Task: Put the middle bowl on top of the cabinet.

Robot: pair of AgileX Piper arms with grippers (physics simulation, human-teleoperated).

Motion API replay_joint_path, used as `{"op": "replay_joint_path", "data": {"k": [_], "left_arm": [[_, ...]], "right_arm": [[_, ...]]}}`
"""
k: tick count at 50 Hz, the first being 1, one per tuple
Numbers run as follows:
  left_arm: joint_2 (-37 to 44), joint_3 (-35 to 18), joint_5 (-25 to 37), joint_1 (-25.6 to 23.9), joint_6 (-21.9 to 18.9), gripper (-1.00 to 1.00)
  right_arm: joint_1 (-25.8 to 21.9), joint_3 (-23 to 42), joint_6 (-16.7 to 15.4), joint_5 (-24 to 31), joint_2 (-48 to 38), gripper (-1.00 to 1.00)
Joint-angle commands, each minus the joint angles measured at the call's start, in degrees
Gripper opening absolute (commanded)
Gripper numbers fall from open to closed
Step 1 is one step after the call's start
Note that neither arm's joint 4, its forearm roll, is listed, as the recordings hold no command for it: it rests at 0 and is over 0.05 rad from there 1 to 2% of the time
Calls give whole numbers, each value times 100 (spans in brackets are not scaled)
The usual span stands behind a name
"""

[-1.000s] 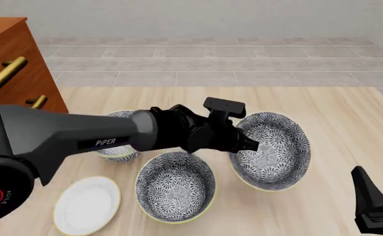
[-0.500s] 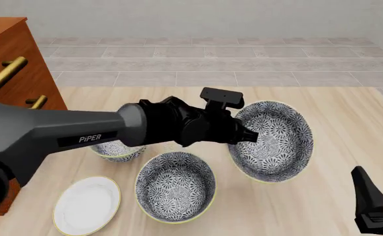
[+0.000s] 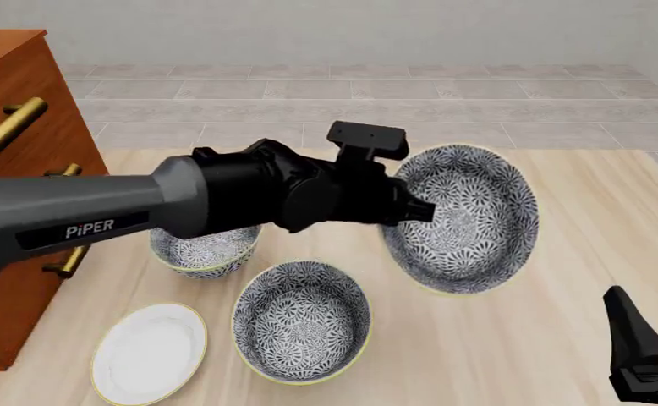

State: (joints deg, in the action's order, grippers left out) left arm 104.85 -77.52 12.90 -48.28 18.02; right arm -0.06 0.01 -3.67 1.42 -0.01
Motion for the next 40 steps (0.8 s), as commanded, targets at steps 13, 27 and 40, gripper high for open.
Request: {"op": "replay_joint_path", "data": {"k": [13,27,40], "left_arm": [[-1066,-30,524,211,-377,-100],[-1471,-23,788,361,-564,-100],[-1819,-17,965,460,-681,-100]], "right_arm": [[1,0,-23,8,0,100],[-1,0,-48,9,0,100],[2,0,-51,11,0,100]]}}
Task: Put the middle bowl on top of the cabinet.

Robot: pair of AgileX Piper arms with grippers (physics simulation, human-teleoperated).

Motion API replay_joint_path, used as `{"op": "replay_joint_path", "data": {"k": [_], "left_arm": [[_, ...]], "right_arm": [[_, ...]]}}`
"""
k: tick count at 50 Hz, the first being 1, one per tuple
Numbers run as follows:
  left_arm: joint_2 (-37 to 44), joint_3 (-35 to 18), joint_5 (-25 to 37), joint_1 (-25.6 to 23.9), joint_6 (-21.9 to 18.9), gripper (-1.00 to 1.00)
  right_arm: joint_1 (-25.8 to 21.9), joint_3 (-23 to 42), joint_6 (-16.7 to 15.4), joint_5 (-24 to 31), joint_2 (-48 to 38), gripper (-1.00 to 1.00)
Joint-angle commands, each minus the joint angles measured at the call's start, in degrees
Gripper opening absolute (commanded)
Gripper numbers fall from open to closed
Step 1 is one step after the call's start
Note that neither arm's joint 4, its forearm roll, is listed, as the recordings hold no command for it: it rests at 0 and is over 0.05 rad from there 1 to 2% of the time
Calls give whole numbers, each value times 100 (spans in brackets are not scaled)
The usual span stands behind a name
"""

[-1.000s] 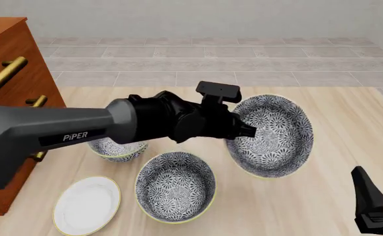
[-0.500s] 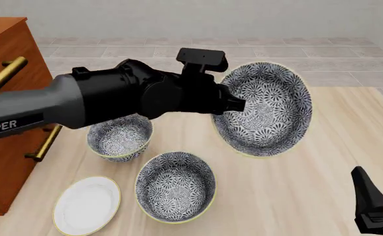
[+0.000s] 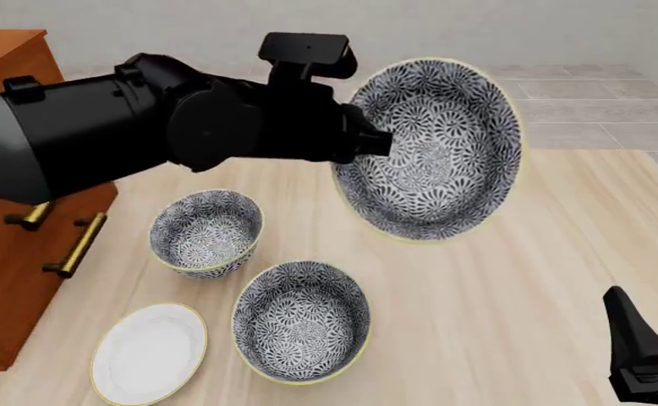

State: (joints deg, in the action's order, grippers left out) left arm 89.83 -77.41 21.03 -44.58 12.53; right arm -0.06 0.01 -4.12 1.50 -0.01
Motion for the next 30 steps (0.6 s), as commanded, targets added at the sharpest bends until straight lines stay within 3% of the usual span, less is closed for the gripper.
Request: {"op": "replay_joint_path", "data": {"k": [1,30], "left_arm": [[-385,-43,191,94,-167,-100],[-1183,-312,834,438,-533,-100]], "right_arm": [[1,0,-14,2,0,100],[9,0,-36,2,0,100]]}}
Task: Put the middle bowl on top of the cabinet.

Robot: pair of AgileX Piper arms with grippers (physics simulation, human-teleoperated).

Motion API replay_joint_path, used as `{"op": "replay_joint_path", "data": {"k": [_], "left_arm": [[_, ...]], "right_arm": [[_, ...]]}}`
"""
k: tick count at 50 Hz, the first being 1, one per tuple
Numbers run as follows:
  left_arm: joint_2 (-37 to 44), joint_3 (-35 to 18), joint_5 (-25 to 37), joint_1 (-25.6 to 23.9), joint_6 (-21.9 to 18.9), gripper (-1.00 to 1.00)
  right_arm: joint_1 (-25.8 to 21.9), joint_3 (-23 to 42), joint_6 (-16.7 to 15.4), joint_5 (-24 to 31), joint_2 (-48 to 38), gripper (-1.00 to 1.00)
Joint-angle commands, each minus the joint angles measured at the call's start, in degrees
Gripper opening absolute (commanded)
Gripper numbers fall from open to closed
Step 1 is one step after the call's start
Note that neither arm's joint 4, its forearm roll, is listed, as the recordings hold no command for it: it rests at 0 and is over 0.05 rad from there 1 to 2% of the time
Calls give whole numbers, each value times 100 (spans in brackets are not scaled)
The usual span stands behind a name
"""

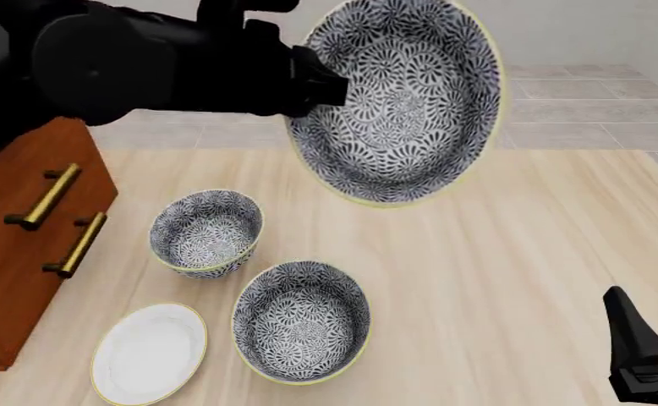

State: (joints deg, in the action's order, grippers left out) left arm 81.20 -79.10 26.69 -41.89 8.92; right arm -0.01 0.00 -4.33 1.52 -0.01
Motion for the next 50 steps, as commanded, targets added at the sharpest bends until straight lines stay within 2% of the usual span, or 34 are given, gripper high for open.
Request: {"op": "replay_joint_path", "data": {"k": [1,50], "left_arm": [[-320,-143,269,169,-173,-100],[-1200,-594,1236,1049,-420,-100]], "right_arm": [[5,0,-15,0,0,100],[33,0,1,23,0,100]]}}
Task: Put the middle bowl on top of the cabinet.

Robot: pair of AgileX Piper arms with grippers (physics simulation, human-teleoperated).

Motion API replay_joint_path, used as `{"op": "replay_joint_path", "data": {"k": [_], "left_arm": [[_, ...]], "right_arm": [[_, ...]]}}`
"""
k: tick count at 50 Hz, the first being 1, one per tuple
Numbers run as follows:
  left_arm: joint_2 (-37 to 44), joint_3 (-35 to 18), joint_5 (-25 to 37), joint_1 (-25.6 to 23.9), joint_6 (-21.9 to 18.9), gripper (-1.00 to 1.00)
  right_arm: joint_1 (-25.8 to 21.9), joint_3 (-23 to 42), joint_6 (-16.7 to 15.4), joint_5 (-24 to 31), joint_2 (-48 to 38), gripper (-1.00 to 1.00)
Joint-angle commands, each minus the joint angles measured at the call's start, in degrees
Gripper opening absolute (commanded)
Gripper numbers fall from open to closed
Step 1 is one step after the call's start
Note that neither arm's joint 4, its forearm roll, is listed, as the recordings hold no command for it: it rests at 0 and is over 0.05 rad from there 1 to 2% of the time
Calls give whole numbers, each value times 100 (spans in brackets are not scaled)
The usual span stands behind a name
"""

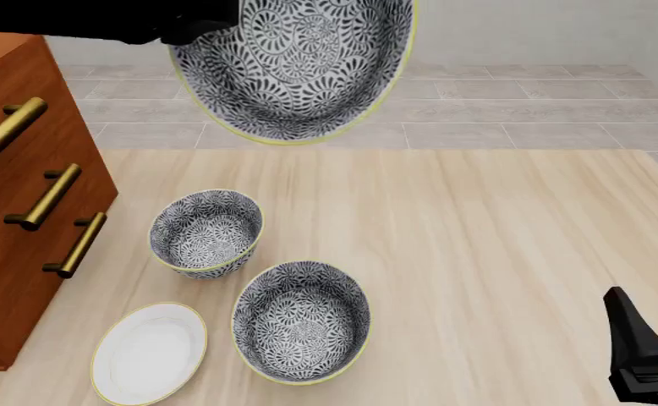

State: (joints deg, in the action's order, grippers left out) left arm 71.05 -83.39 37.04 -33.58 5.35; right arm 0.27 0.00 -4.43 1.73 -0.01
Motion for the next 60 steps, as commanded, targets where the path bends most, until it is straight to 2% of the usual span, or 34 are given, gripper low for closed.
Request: {"op": "replay_joint_path", "data": {"k": [1,11,23,37,48,60], "left_arm": [[-198,-155,206,233,-70,-100],[-304,-248,392,433,-69,-100],[-354,-640,893,766,-112,-100],[-366,-1161,1737,1106,-6,-100],[-263,-1949,2599,1272,-102,-100],[-283,-2112,3051,1551,27,-100]], "right_arm": [[3,0,11,1,0,100],[5,0,5,3,0,100],[13,0,-12,8,0,100],[13,0,-39,12,0,100],[13,0,-44,11,0,100],[36,0,-22,23,0,100]]}}
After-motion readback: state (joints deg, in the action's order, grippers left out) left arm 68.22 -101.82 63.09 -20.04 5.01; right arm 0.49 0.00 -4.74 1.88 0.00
